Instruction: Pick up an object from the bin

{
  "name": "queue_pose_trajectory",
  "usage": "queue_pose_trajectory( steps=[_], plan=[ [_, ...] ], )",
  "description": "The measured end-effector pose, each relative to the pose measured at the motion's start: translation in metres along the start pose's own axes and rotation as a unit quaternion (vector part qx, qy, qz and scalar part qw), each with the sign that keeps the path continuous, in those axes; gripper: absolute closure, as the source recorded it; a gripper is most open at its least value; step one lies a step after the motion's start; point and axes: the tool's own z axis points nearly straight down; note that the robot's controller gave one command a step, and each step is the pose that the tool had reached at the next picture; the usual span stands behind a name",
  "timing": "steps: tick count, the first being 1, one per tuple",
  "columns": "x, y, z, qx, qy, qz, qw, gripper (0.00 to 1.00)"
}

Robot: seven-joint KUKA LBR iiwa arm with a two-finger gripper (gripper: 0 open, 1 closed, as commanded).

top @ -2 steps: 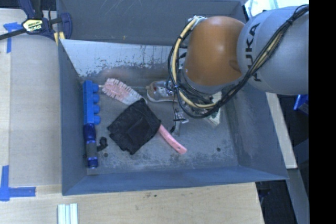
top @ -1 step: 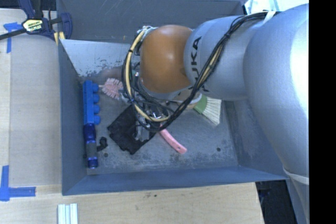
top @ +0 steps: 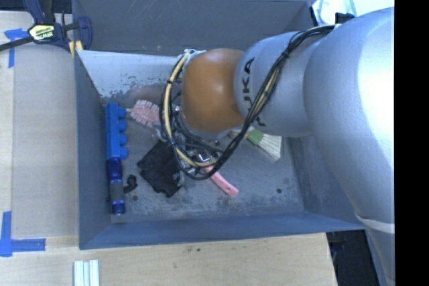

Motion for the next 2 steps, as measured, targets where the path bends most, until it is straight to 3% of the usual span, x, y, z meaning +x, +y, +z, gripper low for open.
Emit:
queue_pose_trajectory(
  steps=[1, 2],
  plan=[
    [-0.0277, 0.0005, -0.0005, -0.003, -0.0012, -0.113, 0.9936, 1.00],
    [-0.0277, 0.0005, -0.0005, -0.003, -0.0012, -0.112, 0.9937, 1.00]
  ],
)
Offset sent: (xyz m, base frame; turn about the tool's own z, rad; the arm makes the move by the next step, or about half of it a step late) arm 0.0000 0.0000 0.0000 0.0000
